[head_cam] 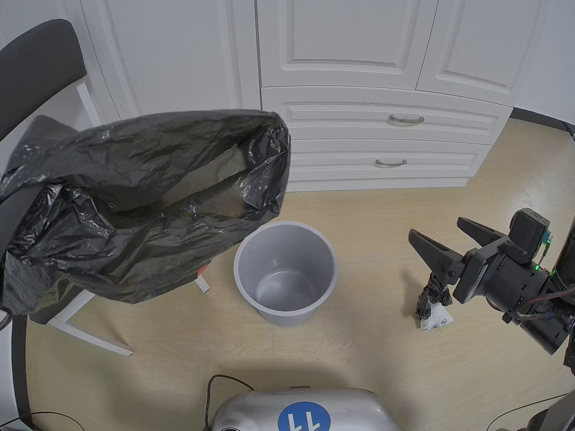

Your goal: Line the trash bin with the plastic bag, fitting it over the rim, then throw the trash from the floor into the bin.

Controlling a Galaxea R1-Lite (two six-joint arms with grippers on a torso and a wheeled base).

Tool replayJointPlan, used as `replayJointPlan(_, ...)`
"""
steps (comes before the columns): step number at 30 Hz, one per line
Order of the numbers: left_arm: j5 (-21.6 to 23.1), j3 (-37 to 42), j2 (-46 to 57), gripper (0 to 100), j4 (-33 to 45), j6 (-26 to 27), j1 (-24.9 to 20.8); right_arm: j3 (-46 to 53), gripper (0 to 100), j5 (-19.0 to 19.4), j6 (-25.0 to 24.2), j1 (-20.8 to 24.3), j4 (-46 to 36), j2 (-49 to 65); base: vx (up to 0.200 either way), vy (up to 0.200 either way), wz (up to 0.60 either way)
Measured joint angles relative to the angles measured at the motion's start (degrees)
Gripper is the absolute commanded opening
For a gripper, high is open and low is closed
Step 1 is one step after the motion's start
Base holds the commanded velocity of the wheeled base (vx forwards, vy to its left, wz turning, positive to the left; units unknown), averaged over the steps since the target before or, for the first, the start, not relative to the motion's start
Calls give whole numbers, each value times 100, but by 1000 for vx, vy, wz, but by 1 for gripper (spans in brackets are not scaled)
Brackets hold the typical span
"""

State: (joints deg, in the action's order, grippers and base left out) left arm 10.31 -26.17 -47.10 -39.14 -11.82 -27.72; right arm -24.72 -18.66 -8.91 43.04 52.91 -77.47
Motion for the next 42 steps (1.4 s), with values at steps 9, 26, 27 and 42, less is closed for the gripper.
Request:
replayJointPlan(9, 151, 5, 452, 0, 15, -2, -439, -293, 100, -325, -521, 572, 446, -511, 0, 0, 0)
replayJointPlan(26, 692, 317, 585, 0, 30, 11, -499, -1301, 100, 191, -701, 519, -219, -660, 0, 0, 0)
replayJointPlan(27, 703, 335, 584, 0, 26, 12, -511, -1281, 100, 197, -723, 502, -235, -675, 0, 0, 0)
replayJointPlan(42, 958, 443, 747, 0, 15, 50, -690, -1248, 100, 191, -861, 549, -184, -1341, 0, 0, 0)
